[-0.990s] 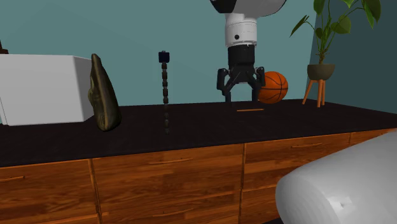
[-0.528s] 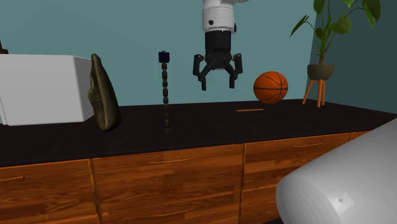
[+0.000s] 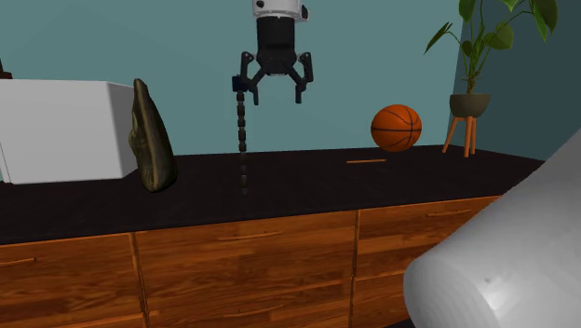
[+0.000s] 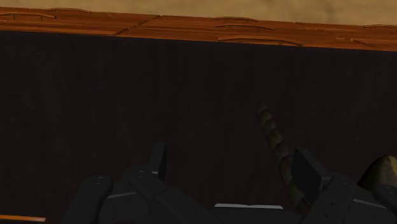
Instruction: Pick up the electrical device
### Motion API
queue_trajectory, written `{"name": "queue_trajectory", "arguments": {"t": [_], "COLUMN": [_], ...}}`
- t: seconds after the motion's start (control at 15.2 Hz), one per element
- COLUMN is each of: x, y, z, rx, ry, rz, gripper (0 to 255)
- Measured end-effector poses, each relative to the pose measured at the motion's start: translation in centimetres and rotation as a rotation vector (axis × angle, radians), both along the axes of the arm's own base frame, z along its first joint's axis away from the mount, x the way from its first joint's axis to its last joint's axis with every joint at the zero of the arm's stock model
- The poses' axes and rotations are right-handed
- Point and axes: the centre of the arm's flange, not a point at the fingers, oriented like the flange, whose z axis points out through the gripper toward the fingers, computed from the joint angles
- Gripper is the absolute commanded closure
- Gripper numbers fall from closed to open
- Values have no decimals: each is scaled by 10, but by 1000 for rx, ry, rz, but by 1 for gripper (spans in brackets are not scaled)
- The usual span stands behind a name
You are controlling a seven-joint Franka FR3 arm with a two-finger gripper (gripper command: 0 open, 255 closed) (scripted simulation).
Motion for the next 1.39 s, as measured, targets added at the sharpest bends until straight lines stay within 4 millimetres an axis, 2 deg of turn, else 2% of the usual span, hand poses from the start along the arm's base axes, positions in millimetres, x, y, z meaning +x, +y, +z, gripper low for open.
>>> {"name": "queue_trajectory", "arguments": {"t": [0.53, 0.66, 1.06, 1.12, 1.39], "x": [33, 35, 36, 35, 35], "y": [66, 72, 74, 74, 74], "z": [55, 52, 23, 22, 21], "rx": [-1, 0, 0, 0, 1], "ry": [-103, -111, -113, -113, -114], "rz": [-47, -50, -52, -52, -52], "gripper": [0, 0, 0, 255, 255]}}
